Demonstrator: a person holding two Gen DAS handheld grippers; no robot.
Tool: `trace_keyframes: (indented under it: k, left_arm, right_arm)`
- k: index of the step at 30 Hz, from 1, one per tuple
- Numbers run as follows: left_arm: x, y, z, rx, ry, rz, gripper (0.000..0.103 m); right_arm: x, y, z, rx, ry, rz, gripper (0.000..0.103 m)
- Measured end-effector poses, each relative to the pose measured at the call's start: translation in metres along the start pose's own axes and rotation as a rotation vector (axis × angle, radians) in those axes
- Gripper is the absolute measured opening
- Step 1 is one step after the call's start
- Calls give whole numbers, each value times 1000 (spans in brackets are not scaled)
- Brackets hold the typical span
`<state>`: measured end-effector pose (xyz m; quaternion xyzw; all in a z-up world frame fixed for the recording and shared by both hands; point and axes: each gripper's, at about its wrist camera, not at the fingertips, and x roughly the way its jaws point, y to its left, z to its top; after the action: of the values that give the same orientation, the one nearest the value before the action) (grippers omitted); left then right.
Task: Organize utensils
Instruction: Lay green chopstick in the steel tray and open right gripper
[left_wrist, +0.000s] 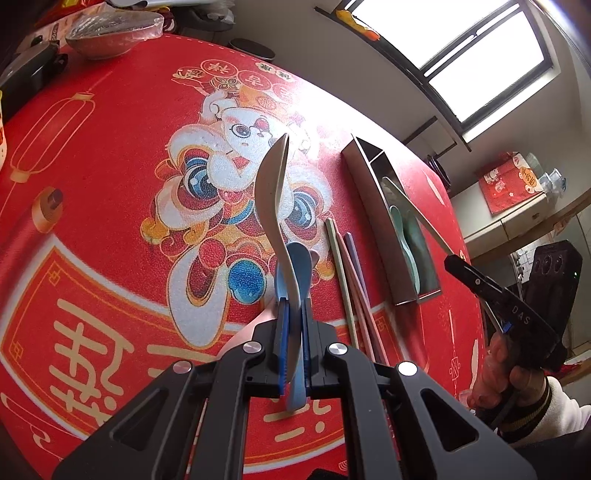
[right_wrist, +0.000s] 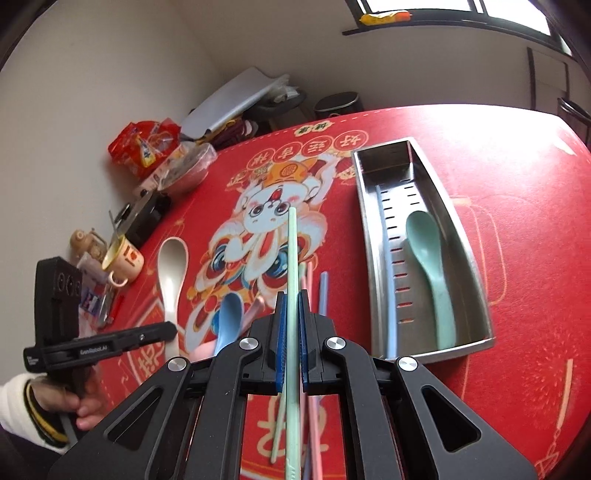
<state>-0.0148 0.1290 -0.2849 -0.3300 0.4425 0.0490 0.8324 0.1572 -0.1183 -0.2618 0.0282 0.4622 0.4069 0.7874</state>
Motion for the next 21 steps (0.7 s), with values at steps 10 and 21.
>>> trace_keyframes:
  k: [10,21]
  left_arm:
    - [-1,-13,14,-19,-36,4,6]
    - [-6,-7,6,-64,-46,25,6]
  right_arm:
    - [55,-54,48,51,69,-137,6]
    - [97,-68,49,102,169,-169,6]
